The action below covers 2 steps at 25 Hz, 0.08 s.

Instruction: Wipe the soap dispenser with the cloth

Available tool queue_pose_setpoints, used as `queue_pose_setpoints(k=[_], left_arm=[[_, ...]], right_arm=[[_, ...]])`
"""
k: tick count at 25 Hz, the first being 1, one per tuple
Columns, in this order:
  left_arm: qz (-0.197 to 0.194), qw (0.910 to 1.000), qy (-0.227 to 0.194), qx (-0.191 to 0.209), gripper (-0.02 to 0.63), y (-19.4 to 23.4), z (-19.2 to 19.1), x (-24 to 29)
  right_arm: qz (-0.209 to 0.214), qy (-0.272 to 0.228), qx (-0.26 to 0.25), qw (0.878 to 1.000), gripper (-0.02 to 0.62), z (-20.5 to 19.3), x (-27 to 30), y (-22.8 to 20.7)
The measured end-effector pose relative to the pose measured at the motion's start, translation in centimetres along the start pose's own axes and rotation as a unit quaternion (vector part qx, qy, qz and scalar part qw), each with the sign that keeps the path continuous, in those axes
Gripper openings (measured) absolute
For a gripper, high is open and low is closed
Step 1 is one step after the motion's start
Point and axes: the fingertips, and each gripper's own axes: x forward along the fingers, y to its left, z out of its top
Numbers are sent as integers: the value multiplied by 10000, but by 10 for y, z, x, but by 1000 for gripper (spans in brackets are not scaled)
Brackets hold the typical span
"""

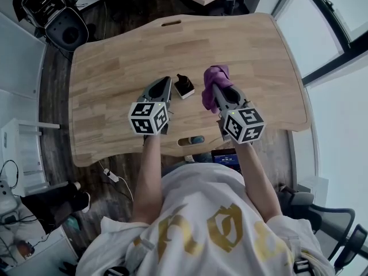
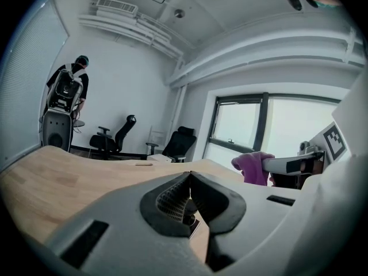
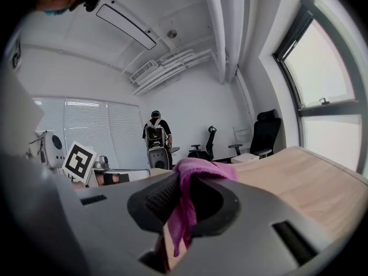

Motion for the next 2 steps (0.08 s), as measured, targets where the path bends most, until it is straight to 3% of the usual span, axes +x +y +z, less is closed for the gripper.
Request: queue_pose_setpoints(k=[2], left_arm=[[9,10000,-5,-41,9,3,-2,0]], right_arm=[[9,19,10,10000,44,-1,1,1]])
